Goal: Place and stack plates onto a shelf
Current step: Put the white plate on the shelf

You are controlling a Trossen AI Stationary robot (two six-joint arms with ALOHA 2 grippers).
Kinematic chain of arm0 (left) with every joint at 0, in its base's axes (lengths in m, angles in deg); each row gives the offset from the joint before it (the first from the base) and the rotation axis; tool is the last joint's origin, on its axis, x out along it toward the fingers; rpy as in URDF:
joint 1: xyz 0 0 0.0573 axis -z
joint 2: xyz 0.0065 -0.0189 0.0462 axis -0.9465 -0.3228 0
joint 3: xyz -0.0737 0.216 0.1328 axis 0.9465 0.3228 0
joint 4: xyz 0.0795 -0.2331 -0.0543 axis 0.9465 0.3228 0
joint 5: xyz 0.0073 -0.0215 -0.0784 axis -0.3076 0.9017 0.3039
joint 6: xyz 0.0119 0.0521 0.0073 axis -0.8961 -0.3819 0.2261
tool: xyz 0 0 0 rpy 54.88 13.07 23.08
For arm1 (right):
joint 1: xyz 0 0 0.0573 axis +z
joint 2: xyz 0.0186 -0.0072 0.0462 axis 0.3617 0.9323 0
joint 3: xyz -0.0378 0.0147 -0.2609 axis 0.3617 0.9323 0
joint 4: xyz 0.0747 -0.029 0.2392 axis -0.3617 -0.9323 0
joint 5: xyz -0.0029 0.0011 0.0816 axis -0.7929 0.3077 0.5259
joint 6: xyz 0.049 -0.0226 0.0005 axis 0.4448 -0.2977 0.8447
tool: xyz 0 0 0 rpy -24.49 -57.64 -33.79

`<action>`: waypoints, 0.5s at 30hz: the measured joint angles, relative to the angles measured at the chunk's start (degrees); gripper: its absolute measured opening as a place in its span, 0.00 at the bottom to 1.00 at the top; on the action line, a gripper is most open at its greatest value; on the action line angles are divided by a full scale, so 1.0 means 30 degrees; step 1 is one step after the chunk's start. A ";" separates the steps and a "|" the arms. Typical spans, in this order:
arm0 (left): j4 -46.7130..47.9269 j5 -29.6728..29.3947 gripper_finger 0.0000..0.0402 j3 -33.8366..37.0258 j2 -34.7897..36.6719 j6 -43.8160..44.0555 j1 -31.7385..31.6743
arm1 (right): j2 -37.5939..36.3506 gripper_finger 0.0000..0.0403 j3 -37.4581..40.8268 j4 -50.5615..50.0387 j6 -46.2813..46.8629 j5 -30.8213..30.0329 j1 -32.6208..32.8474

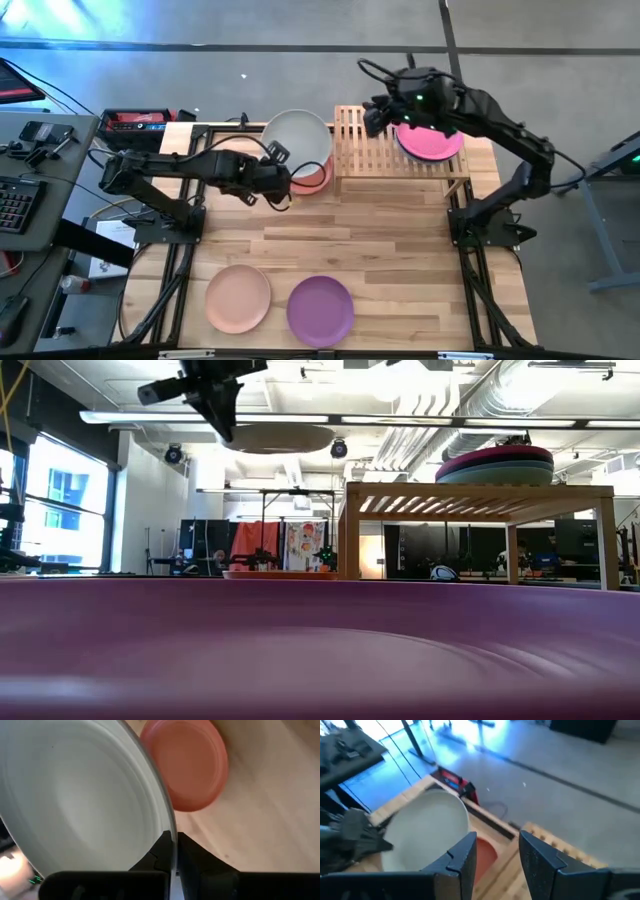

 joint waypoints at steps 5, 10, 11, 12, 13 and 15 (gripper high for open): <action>-0.0724 -0.0032 0.01 0.0000 0.0000 -0.3034 0.0007 | 0.0971 0.31 0.0000 -0.1491 0.2045 0.0650 -0.0275; -0.1914 -0.0020 0.01 0.0000 0.0000 -0.5236 0.0007 | 0.1943 0.31 0.0000 -0.2680 0.4131 0.1439 -0.0259; -0.2140 -0.0017 0.01 0.0000 0.0000 -0.5589 0.0007 | 0.2128 0.31 0.0000 -0.2822 0.4412 0.1673 -0.0259; -0.2360 -0.0014 0.01 0.0000 0.0000 -0.5875 0.0007 | 0.2297 0.31 0.0000 -0.2970 0.4632 0.1970 -0.0259; -0.2511 -0.0003 0.01 0.0000 0.0000 -0.6106 0.0017 | 0.2487 0.31 0.0000 -0.3110 0.4829 0.2118 -0.0259; -0.2611 0.0021 0.01 0.0000 0.0000 -0.6399 0.0022 | 0.2785 0.31 0.0000 -0.3206 0.5228 0.2534 -0.0259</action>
